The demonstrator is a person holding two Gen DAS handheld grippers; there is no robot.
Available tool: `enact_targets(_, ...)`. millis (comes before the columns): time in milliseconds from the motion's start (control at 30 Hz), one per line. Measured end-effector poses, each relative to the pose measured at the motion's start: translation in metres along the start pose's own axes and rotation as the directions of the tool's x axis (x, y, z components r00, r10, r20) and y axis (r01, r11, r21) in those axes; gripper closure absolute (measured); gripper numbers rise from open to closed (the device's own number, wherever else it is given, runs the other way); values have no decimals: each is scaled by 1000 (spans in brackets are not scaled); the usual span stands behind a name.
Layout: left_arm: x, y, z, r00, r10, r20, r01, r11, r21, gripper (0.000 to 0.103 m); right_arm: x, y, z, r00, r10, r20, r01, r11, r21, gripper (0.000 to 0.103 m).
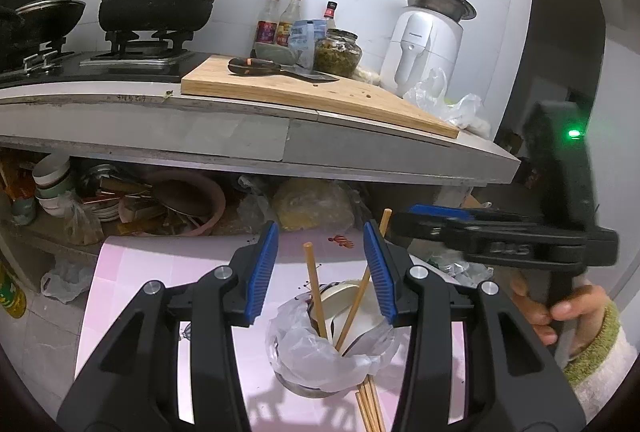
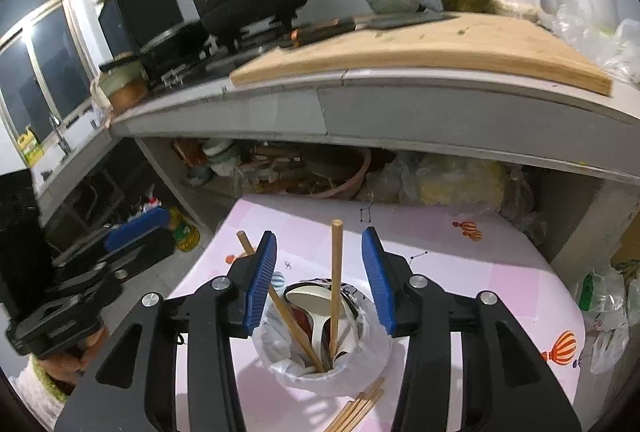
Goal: Organize utensils
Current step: 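Open both grippers to release the chopsticks into the holder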
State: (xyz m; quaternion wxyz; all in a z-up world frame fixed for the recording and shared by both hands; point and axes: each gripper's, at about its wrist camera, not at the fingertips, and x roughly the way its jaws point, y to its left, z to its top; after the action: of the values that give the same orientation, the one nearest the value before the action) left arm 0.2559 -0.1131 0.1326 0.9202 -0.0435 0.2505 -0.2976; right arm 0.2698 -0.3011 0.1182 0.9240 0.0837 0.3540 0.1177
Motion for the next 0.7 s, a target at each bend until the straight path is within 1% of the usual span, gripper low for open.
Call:
enact_targets(133,-1,5,-1,1000,9,-1,-9,1000,-2,61,25,-2,2,997,-64,-45,64,998,-13,59)
enact_targets(167,-2,7,-1,1000,10,0,-10,1000,-7,61,29,-3,3,996,-69,-50,68,998,-14,62)
enact_targets(200,-3,9,-1,1000,12,2,-12,1000,-11,61,33,-4,3,995,-79,-57,78,997,-17,71)
enact_targets(233,-4,12,-2,1000,14,3,-14,1000,-16,61,36,-4,2,994,-83,-64,82,996,-19,76)
enact_targets(300,-7,17,-3,1000,17,3,-17,1000,-23,61,38,-3,2,996,-70,-62,69,997,-27,94)
enact_targets(333,-8,20,-4,1000,20,2,-20,999,-28,61,37,-1,2,996,-74,-55,72,997,-36,96)
enact_targets(467,-16,33,-15,1000,23,-4,-23,998,-58,61,23,17,2,996,-90,26,93,989,-117,96)
enact_targets(567,-21,42,-26,999,33,-10,-34,997,-75,61,10,34,-2,991,-100,90,116,974,-193,96)
enact_targets(633,-23,47,-32,999,39,-17,-41,996,-85,61,5,47,-13,985,-120,128,150,952,-265,95)
enact_targets(700,-25,52,-37,999,45,-24,-47,994,-98,61,6,56,-24,982,-134,131,169,934,-314,94)
